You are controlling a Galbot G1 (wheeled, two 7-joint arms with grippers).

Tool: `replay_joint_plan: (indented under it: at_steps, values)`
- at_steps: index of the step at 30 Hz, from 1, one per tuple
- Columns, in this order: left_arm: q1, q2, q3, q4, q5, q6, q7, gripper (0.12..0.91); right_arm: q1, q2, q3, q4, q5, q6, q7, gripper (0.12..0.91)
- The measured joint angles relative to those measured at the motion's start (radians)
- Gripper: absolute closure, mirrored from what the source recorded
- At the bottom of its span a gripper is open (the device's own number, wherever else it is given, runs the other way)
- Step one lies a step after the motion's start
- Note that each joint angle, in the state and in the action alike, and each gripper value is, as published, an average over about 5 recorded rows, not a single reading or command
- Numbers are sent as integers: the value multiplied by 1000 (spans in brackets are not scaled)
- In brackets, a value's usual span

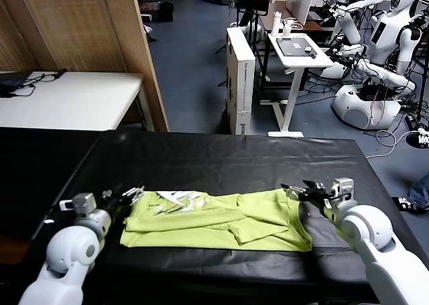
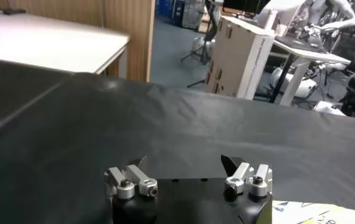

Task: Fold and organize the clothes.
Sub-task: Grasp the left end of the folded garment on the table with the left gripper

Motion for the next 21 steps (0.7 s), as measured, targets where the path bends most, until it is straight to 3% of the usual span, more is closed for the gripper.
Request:
replay_joint_plan:
  at_steps: [17, 21]
  values:
    - [4, -29, 10, 36, 5, 10, 0, 125, 4, 8, -19, -13, -4, -5, 0, 119]
    - [2, -34, 9, 48, 6, 10, 0, 135, -1, 8, -18, -9, -4, -5, 0, 162]
